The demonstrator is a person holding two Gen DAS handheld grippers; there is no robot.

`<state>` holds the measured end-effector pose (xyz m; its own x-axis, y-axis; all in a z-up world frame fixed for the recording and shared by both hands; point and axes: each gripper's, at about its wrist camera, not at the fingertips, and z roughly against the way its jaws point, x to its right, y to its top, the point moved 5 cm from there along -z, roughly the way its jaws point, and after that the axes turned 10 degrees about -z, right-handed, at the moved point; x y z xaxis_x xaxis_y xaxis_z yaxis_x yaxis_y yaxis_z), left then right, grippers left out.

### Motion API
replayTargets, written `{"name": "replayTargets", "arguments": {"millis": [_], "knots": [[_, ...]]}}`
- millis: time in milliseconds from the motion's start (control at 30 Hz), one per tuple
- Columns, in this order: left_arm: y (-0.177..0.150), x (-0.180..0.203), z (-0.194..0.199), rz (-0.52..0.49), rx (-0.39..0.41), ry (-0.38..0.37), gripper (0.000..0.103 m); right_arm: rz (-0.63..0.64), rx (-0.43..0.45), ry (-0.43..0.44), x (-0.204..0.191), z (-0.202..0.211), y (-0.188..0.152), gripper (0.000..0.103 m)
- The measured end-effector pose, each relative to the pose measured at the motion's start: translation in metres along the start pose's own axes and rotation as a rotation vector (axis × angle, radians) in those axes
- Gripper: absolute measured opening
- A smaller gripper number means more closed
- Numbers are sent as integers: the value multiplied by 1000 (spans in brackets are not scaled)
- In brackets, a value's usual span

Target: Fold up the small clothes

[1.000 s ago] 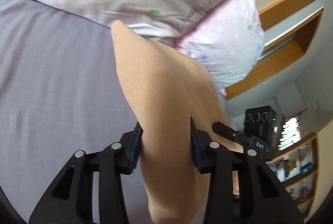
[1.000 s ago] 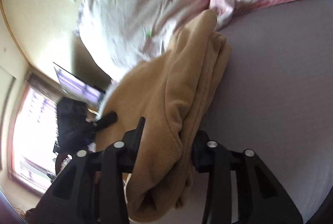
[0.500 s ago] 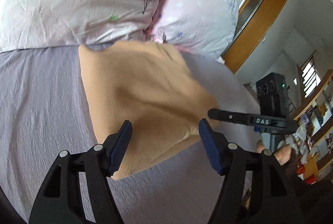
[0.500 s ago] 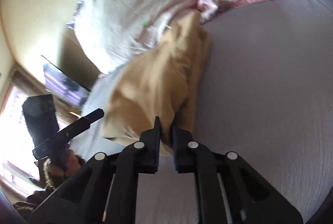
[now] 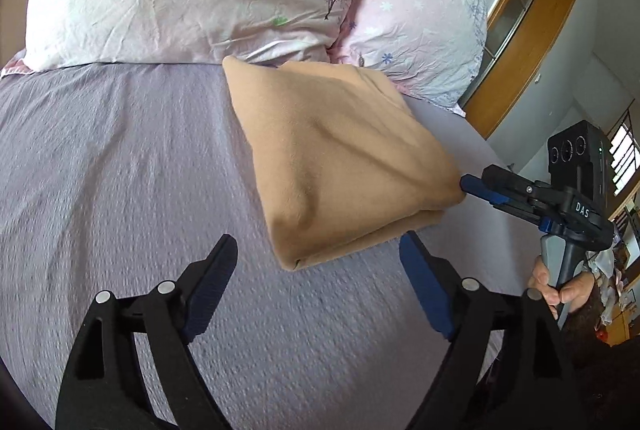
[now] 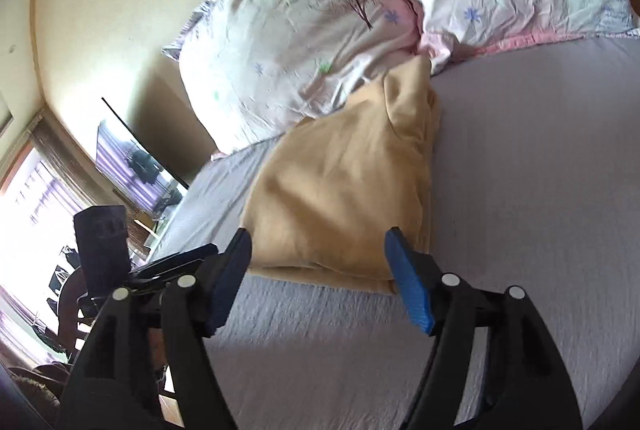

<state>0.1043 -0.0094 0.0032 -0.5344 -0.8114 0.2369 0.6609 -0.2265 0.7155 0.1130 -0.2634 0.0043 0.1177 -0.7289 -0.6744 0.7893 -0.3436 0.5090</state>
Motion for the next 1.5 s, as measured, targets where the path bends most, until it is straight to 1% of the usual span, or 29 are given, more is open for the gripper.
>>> {"name": "replayTargets", "arguments": {"millis": [33,100,167,200,233,300,333,400,500,567,667,733,800,1500], "knots": [[-2,-2,-4,5,-20,23,86,-31,-34,-23,8,-10,-1,70],[-6,-4,-8,5,-56,79,89,-80,-66,-47,14,-18,-3,70],[-10,-5,-9,-5,-74,109,92,-69,-42,-52,12,-9,-5,73],[-12,-5,-10,-10,-81,119,94,-44,-20,-90,10,-2,-7,89],[-15,-5,-9,-11,-88,128,95,-18,9,-146,9,4,-9,101],[-17,-4,-10,-19,-107,153,96,42,56,-245,6,12,-15,101],[-18,-4,-11,-26,-109,167,97,61,54,-277,6,13,-19,101],[-20,-3,-12,-35,-131,210,101,98,36,-352,6,7,-28,101],[-22,1,-17,-73,-151,262,102,161,-3,-439,8,-7,-42,101],[-24,3,-20,-98,-169,290,102,187,-14,-472,8,-16,-47,101],[-25,4,-23,-122,-187,315,102,204,-37,-501,9,-24,-53,101],[-27,6,-26,-150,-207,341,102,230,-44,-548,7,-25,-58,101],[-26,6,-26,-150,-206,348,102,258,-48,-589,5,-28,-61,101],[-26,6,-26,-153,-207,347,102,252,-49,-588,7,-28,-61,101]]}}
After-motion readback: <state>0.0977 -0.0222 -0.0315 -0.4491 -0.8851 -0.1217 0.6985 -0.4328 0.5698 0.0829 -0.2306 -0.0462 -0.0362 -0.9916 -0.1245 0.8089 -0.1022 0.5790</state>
